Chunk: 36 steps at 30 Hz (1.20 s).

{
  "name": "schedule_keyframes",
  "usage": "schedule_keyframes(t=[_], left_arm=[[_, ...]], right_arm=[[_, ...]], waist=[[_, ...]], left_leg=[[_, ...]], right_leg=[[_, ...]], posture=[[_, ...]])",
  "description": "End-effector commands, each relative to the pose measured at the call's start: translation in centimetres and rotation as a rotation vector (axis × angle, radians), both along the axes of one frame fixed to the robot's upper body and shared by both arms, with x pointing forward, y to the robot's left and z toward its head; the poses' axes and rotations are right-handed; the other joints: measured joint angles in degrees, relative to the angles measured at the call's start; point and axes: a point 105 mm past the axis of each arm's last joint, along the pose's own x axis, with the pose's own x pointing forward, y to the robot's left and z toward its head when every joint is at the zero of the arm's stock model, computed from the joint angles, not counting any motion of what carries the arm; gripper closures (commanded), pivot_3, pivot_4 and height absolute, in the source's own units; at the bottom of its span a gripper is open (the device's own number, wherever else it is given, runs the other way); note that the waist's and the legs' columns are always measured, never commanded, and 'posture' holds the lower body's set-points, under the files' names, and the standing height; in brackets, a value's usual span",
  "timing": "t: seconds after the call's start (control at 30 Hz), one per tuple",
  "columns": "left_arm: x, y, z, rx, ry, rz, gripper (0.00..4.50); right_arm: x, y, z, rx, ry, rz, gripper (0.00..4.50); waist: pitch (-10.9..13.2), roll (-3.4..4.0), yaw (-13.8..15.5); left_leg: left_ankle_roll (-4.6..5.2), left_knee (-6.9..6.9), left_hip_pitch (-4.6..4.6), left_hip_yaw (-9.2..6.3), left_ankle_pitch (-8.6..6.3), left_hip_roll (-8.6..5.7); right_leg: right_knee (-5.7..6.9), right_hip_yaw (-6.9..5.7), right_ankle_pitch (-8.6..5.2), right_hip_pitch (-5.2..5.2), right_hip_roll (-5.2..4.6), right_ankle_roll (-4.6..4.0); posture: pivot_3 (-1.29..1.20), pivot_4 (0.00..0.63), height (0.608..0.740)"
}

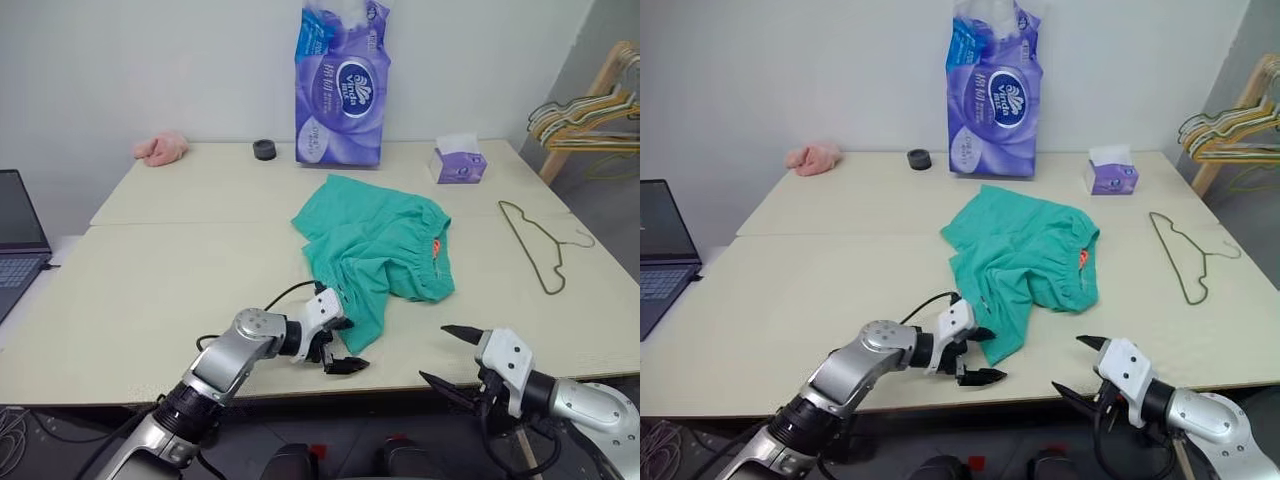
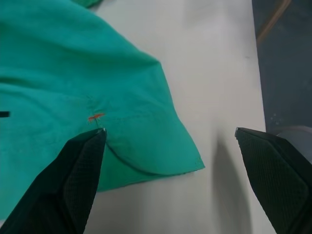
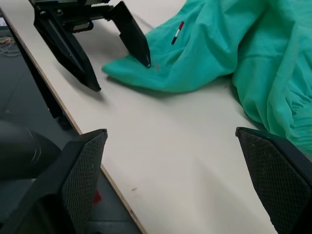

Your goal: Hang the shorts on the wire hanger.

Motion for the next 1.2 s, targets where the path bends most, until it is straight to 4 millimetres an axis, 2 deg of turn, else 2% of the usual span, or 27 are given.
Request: schedule_keyframes(t=[0.03, 0.17, 0.4, 0.57, 0.73, 0.9, 1.1, 1.2], left_arm=[[0.4, 0.1, -1.7, 0.081, -0.054, -0.004, 0.02], [0.7, 0.7, -2.2, 0.09, -0.069, 0.018, 0.82], [1.8, 2.6, -1.8, 0.078, -0.1, 0.106, 3.0], [2.9, 4.3, -0.8, 0.079, -0.137, 0.177, 4.48], [3.9, 5.3, 0.9, 0.034, -0.161, 0.234, 4.48], [4.4, 6.1, 2.6, -0.027, -0.159, 0.266, 4.48], [4.5, 8.3, 3.6, -0.017, -0.172, 0.24, 4.48], [5.0, 9.4, 4.0, 0.003, -0.186, 0.234, 4.5]], right_arm=[[0.3, -0.2, 1.1, -0.023, -0.085, 0.002, 0.0], [1.3, -0.5, 1.3, -0.044, -0.138, -0.014, 0.0], [3.3, -1.6, 0.8, -0.149, -0.161, -0.038, 0.0], [6.4, -2.7, 0.7, -0.275, -0.215, -0.059, 0.0], [9.7, -2.0, 1.3, -0.438, -0.342, 0.047, 0.0], [10.7, 0.0, 0.9, -0.543, -0.4, 0.217, 0.0], [12.9, -0.4, 0.4, -0.708, -0.449, 0.304, 0.0], [13.7, -0.8, 0.5, -0.774, -0.476, 0.336, 0.59]], waist=[[0.0, 0.02, 0.0], [-0.1, 0.03, -0.1], [-0.1, 0.06, -0.2], [-0.1, 0.09, -0.4], [-0.1, 0.12, -0.5], [0.0, 0.1, -0.3], [0.0, 0.11, -0.1], [0.0, 0.13, -0.1]], left_leg=[[0.0, 0.0, 0.02, 0.0, 0.0, 0.0], [0.0, 0.0, 0.05, 0.0, 0.0, 0.0], [-0.02, -0.01, 0.06, 0.0, -0.02, 0.01], [-0.03, -0.05, 0.1, 0.02, -0.02, 0.05], [-0.03, -0.06, 0.11, 0.06, -0.02, 0.05], [-0.03, -0.09, 0.06, 0.02, -0.02, 0.05], [-0.03, -0.06, 0.06, 0.04, -0.02, 0.02], [-0.04, -0.06, 0.06, 0.04, -0.02, 0.02]], right_leg=[[-0.01, 0.0, 0.0, 0.02, 0.0, 0.0], [-0.02, 0.01, -0.02, 0.05, -0.01, -0.02], [-0.01, 0.0, 0.0, 0.05, 0.0, 0.01], [0.04, 0.0, -0.01, 0.02, 0.03, -0.01], [0.05, 0.01, 0.0, 0.01, 0.03, -0.01], [0.08, -0.01, 0.0, -0.06, 0.03, -0.03], [0.1, 0.0, 0.14, -0.06, 0.0, -0.26], [0.11, 0.0, 0.16, -0.07, -0.01, -0.29]], posture=[[-0.12, 0.053, 0.74], [-0.12, 0.048, 0.74], [-0.1, 0.044, 0.74], [-0.09, 0.046, 0.74], [-0.08, 0.048, 0.74], [-0.08, 0.048, 0.74], [-0.06, 0.047, 0.74], [-0.06, 0.047, 0.74]])
